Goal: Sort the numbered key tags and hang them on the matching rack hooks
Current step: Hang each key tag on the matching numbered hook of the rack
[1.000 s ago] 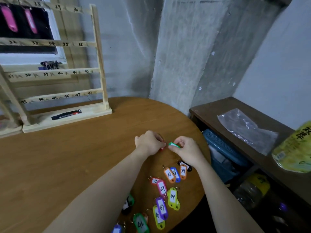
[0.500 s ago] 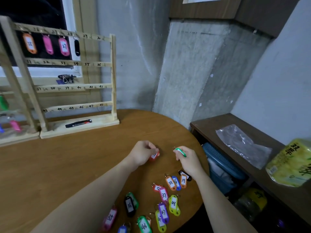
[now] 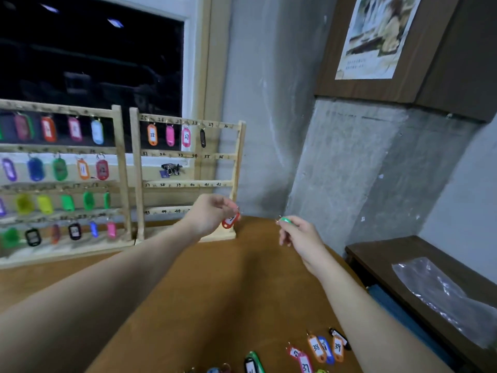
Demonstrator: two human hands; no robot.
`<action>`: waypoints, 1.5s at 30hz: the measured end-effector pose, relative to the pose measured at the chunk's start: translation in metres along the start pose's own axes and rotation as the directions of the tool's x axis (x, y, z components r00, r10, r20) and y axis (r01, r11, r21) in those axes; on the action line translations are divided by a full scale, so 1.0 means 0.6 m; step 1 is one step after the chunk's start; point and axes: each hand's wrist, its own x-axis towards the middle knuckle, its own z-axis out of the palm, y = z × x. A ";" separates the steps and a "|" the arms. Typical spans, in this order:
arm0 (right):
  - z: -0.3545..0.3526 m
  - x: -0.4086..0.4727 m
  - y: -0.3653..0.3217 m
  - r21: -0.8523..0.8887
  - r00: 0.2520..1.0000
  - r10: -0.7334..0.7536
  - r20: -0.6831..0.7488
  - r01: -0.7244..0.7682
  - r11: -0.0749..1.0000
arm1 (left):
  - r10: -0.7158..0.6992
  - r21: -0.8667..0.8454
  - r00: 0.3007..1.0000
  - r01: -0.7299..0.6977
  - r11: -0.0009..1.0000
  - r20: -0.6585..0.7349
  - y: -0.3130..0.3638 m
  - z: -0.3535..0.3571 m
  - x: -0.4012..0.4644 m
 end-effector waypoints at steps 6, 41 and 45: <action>0.084 0.063 -0.156 0.317 0.998 -0.034 0.047 0.018 0.948 | 0.091 0.067 0.992 -0.085 0.994 -0.085 0.080 -0.084 0.032; 0.182 0.276 -0.250 0.262 0.959 -0.282 0.006 0.270 0.926 | 0.184 0.394 0.884 0.001 0.919 -0.431 0.142 -0.137 0.264; 0.189 0.274 -0.257 0.262 0.959 -0.284 0.018 0.270 0.927 | 0.212 0.414 0.889 -0.029 0.910 -0.406 0.136 -0.138 0.258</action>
